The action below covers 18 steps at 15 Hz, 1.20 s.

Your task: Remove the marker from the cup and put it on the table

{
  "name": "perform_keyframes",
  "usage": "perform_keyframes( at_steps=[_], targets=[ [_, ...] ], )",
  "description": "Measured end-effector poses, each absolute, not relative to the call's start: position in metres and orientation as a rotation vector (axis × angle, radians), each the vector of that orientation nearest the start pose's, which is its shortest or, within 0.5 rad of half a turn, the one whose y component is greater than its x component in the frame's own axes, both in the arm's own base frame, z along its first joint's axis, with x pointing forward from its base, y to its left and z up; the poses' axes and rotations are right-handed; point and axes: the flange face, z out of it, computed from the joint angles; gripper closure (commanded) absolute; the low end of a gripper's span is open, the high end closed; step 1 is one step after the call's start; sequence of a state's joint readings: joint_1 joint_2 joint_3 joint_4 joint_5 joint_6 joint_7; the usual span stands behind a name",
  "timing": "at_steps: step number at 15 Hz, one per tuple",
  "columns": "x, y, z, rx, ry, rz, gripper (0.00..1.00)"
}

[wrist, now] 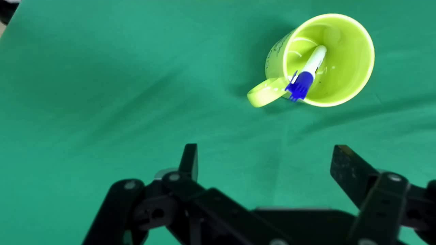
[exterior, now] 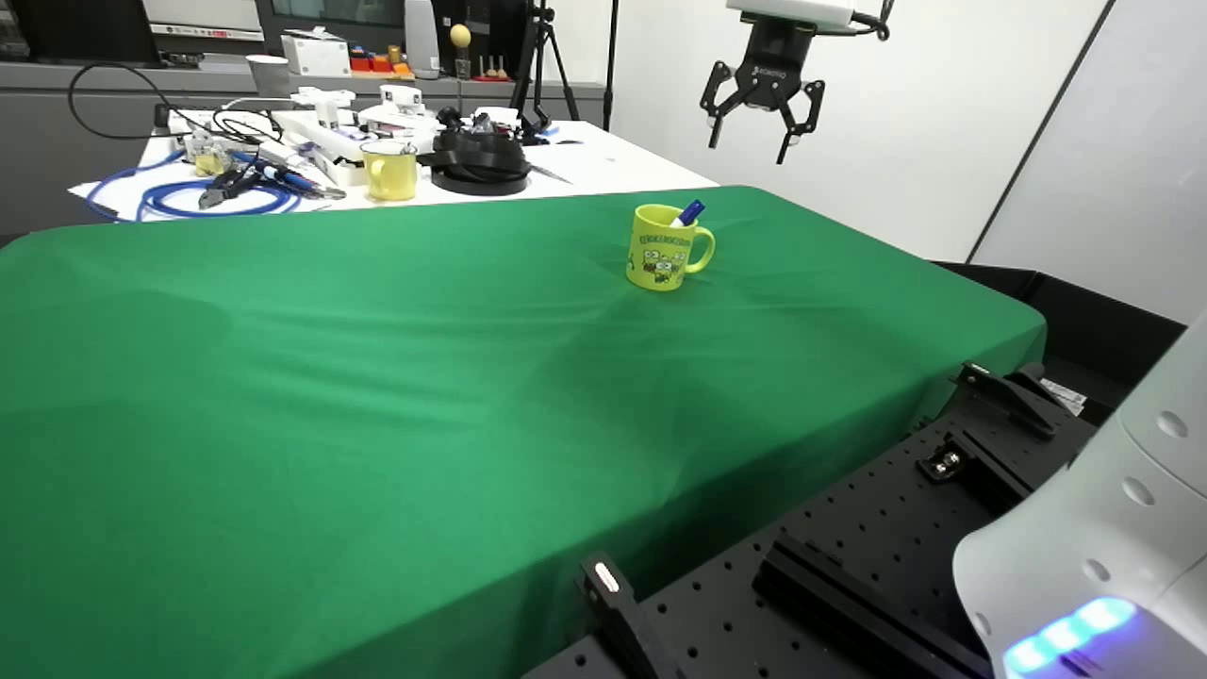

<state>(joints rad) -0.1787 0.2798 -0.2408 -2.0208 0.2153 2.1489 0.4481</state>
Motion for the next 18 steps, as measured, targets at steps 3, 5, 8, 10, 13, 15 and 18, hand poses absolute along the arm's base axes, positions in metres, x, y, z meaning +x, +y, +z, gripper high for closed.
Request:
perform_keyframes(
  at_steps=[3,5,8,10,13,15,18],
  targets=[
    [0.544,-0.219,0.291,-2.555,1.576,0.347,0.00],
    [0.548,-0.217,0.283,-2.465,1.619,0.451,0.00],
    [0.549,-0.218,0.269,-2.300,1.646,0.577,0.00],
    [0.548,-0.223,0.266,-2.240,1.657,0.605,0.00],
    [0.548,-0.225,0.267,-2.226,1.657,0.611,0.00],
    [0.549,-0.223,0.267,-2.223,1.654,0.611,0.00],
    [0.549,-0.223,0.267,-2.224,1.651,0.611,0.00]
  ],
)
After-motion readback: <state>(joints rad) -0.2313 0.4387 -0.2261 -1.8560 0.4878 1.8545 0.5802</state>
